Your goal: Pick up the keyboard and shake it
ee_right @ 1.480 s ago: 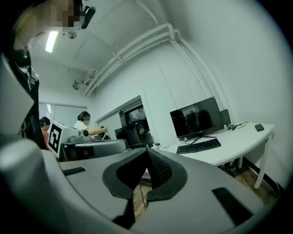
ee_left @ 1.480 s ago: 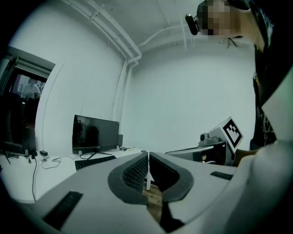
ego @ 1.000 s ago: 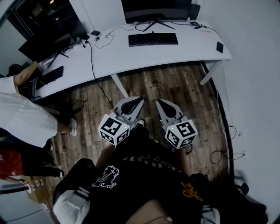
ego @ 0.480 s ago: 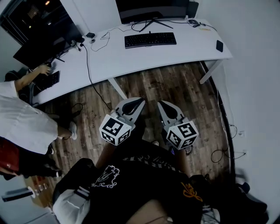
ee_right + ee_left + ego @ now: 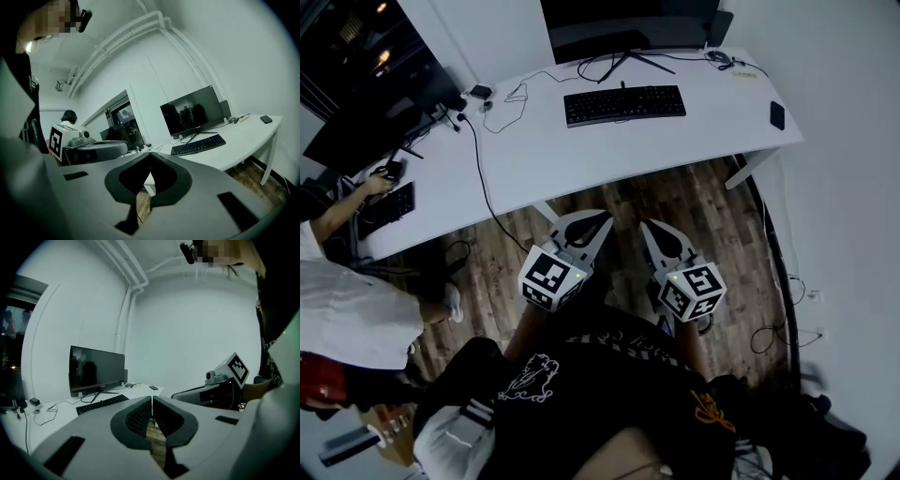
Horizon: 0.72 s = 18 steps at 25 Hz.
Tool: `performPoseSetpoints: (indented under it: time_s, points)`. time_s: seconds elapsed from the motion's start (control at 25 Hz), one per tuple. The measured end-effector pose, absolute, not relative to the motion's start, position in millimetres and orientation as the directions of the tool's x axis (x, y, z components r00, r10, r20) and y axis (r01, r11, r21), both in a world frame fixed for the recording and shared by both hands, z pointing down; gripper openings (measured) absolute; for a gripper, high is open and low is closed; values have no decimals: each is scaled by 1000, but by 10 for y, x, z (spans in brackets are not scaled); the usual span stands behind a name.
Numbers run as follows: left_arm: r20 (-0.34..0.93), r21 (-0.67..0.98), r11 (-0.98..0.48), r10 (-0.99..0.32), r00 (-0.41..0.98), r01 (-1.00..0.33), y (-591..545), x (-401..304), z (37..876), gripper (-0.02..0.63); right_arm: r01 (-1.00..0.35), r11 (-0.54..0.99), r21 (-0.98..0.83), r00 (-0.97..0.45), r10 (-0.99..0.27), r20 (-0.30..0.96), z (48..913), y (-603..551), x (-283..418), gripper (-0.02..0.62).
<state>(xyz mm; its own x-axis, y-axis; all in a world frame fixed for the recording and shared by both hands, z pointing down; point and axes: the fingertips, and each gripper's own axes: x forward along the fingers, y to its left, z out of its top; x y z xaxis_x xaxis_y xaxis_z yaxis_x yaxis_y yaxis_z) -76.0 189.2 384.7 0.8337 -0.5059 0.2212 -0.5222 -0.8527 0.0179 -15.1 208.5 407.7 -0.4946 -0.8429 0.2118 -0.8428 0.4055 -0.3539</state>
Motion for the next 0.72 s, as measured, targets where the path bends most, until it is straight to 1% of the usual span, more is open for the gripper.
performPoseSetpoints:
  time_s: [0.36, 0.72]
  points:
    - [218, 37, -874, -466, 858, -484, 688, -1217, 3870, 23, -864, 353, -360, -457, -850, 263, 4140, 930, -596, 11]
    - [209, 41, -900, -418, 884, -435, -82, -1498, 3971, 23, -903, 273, -331, -377, -874, 305, 4250, 263, -803, 11]
